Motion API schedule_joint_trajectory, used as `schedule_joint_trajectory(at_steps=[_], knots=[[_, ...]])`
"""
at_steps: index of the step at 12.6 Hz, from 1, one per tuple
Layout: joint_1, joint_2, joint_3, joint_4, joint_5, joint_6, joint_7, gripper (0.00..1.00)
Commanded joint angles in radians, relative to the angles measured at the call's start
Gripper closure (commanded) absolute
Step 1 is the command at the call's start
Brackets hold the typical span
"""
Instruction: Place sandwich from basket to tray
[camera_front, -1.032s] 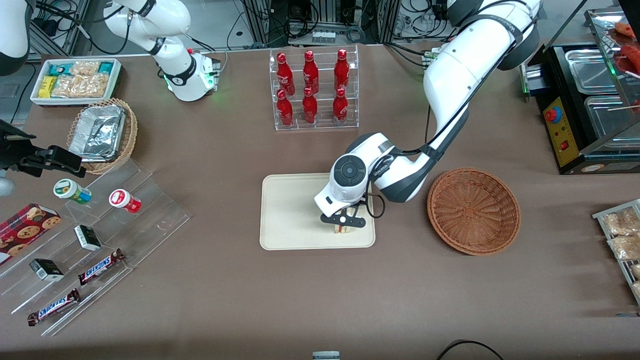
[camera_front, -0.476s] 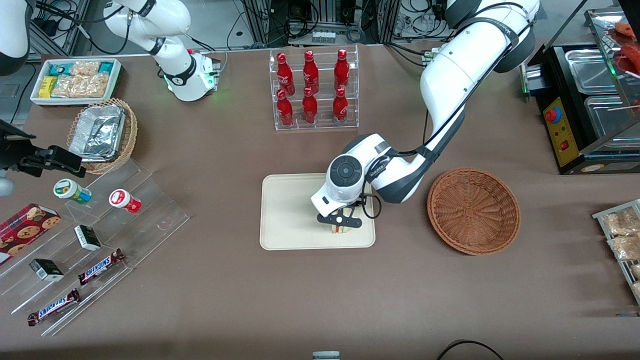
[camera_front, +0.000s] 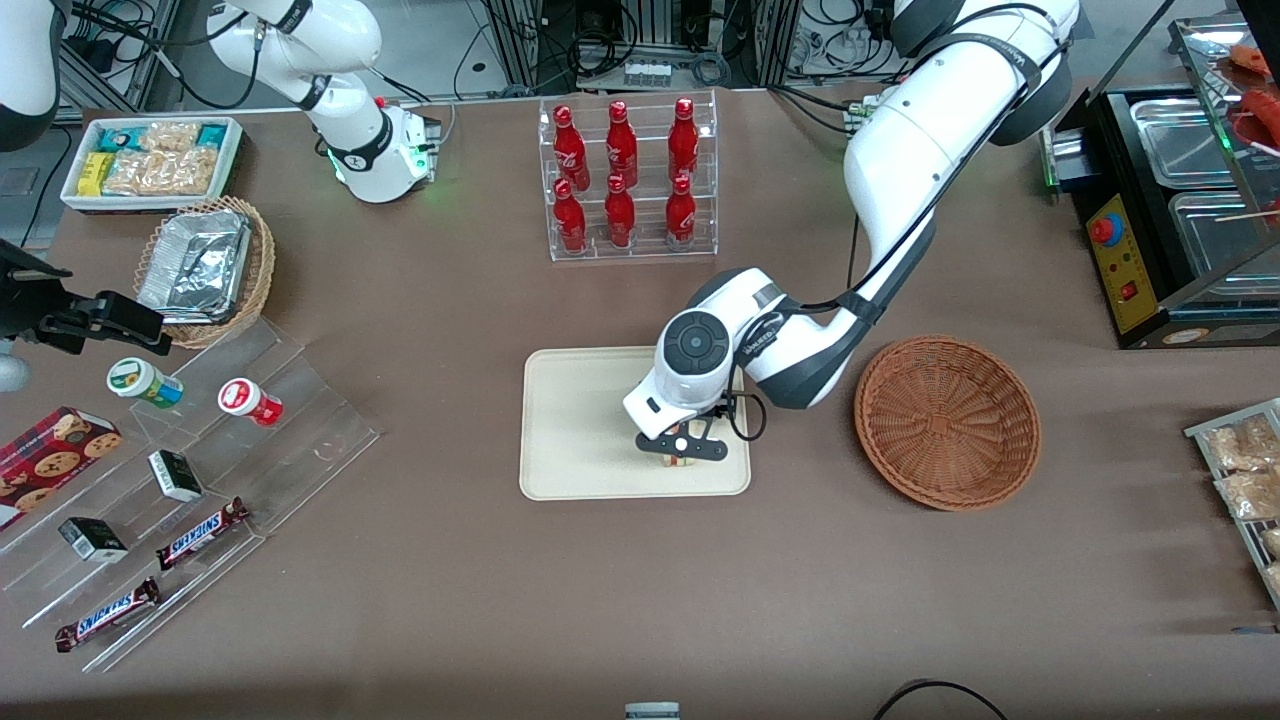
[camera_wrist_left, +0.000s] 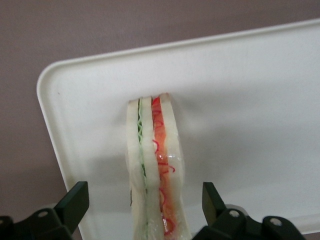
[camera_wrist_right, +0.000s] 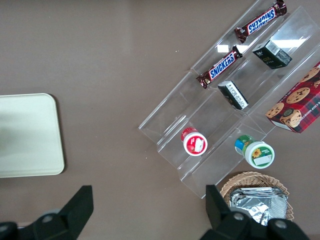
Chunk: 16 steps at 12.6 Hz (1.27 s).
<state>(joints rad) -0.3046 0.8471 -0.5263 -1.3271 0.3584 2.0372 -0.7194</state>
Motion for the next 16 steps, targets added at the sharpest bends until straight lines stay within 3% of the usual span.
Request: schedule_joint_trajectory(at_steps=[1, 8, 10, 16], knots=[[0.013, -0.045, 0.0, 0.049, 0.022, -0.057, -0.023, 0.0], [0.185, -0.19, -0.011, 0.065, 0.001, -0.182, -0.034, 0.0], [0.248, -0.238, -0.009, 0.065, -0.042, -0.228, -0.032, 0.0], [0.384, -0.315, -0.004, 0.078, -0.038, -0.351, 0.003, 0.0]])
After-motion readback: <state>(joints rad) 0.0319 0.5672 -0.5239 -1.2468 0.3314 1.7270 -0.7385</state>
